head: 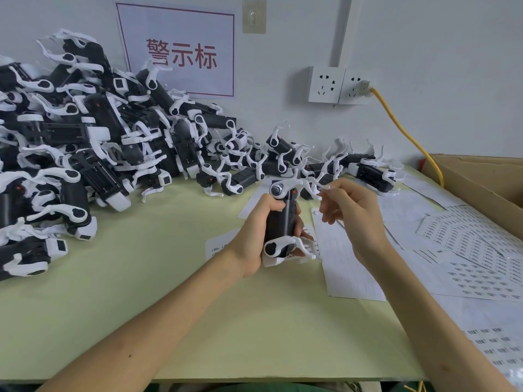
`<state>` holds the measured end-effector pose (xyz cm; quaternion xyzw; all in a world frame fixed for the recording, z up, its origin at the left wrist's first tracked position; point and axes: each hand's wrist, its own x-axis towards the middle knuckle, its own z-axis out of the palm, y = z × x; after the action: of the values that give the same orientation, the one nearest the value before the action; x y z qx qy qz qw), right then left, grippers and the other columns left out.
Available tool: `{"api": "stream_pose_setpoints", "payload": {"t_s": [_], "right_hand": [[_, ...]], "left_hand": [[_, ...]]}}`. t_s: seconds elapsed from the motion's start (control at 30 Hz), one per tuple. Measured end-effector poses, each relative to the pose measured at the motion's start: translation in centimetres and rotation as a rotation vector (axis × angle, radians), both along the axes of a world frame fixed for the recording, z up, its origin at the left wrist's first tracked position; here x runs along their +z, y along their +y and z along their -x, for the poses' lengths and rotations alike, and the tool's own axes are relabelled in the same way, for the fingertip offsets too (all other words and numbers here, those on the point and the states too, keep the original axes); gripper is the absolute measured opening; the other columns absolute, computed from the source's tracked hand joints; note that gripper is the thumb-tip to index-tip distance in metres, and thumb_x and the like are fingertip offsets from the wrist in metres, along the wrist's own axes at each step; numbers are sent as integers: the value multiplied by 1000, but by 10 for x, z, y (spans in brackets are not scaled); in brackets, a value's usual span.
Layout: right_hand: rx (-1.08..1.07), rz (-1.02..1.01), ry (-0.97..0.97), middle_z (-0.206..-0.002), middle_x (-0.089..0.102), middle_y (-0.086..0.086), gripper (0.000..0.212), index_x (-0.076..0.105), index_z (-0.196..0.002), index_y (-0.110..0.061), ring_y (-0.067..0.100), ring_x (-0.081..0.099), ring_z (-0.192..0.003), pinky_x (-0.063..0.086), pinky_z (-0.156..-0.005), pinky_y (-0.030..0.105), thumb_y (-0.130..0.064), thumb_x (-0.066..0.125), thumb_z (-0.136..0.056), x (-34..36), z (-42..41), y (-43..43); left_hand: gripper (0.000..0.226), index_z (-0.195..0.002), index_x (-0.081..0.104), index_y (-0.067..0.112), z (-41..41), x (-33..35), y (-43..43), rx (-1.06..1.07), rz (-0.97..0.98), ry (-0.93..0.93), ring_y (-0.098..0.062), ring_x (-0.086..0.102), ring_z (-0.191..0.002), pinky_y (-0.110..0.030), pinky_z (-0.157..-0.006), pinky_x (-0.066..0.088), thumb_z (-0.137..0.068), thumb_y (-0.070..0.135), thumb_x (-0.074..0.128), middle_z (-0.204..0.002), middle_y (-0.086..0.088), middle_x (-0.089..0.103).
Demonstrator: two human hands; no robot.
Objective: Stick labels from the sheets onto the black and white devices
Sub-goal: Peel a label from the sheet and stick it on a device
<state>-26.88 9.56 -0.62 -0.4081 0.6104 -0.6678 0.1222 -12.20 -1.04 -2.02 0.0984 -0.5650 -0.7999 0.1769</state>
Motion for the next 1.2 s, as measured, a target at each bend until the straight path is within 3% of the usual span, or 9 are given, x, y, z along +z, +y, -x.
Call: {"api": "stream_pose_setpoints", "payload": {"t_s": [0.1, 0.3, 0.43, 0.6, 0.73, 0.83, 0.93, 1.1, 1.2], "right_hand": [[5, 5, -3, -65, 64, 5, 24, 67, -80, -2, 15, 56, -57, 44, -57, 29, -4, 51, -98, 0, 0, 1], [-81, -43, -48, -62, 63, 1, 38, 68, -64, -21, 13, 56, -54, 42, -55, 26, -8, 53, -96, 2, 1, 2], [-182, -15, -153, -65, 63, -3, 26, 68, -74, -14, 12, 56, -56, 41, -58, 28, -12, 52, -95, 5, 5, 5], [-119, -8, -128, -75, 66, -4, 23, 68, -86, -12, 12, 61, -67, 43, -62, 28, -14, 49, -99, 7, 4, 5], [-102, -56, -98, -77, 67, -3, 23, 69, -91, -8, 16, 61, -68, 43, -62, 29, -13, 49, -101, 4, 5, 2], [-77, -61, -94, -78, 67, -7, 24, 69, -91, -11, 16, 61, -69, 44, -63, 30, -14, 49, -102, 4, 4, 3], [35, -55, -88, -91, 68, 0, 24, 69, -93, -13, 21, 64, -74, 45, -66, 36, -25, 50, -101, 7, 4, 5], [280, -116, -67, -103, 68, 4, 44, 73, -102, -19, 19, 59, -74, 47, -61, 27, -50, 44, -93, 6, 2, 8], [268, -98, 15, -113, 69, 6, 49, 73, -103, -16, 26, 57, -82, 45, -65, 31, -56, 49, -87, 7, 4, 10]], "left_hand": [[34, -94, 56, 7, 0, -2, -2, 5, -27, 13, -31, 53, -79, -42, -80, 46, -78, 35, 46, -74, -15, 56], [34, -99, 56, 9, 2, -4, -2, -83, -72, 15, -27, 60, -74, -42, -69, 54, -75, 30, 46, -78, -12, 58], [36, -99, 59, 11, 3, -6, -2, -62, -42, -26, -28, 56, -81, -43, -69, 57, -72, 30, 46, -79, -9, 60], [35, -98, 62, 13, 3, -6, -1, -26, -48, -33, -33, 54, -91, -48, -70, 58, -81, 42, 56, -80, -8, 61], [40, -97, 60, 14, 5, -2, 0, 36, -2, -85, -24, 62, -76, -51, -70, 61, -82, 51, 66, -78, -4, 61], [36, -99, 60, 13, 5, -3, 1, 1, 6, -102, -28, 61, -80, -49, -68, 60, -82, 45, 68, -80, -7, 62], [29, -96, 67, 17, 4, -5, 5, -103, 25, -82, -30, 63, -80, -46, -67, 60, -80, 39, 74, -83, -11, 64], [32, -94, 66, 14, 3, -7, 7, -154, 90, -99, -24, 67, -75, -34, -66, 57, -67, 30, 74, -81, -10, 66], [30, -89, 69, 19, 3, -5, 4, -85, 100, -136, -30, 63, -83, -46, -81, 51, -59, 15, 63, -87, -12, 62]]}}
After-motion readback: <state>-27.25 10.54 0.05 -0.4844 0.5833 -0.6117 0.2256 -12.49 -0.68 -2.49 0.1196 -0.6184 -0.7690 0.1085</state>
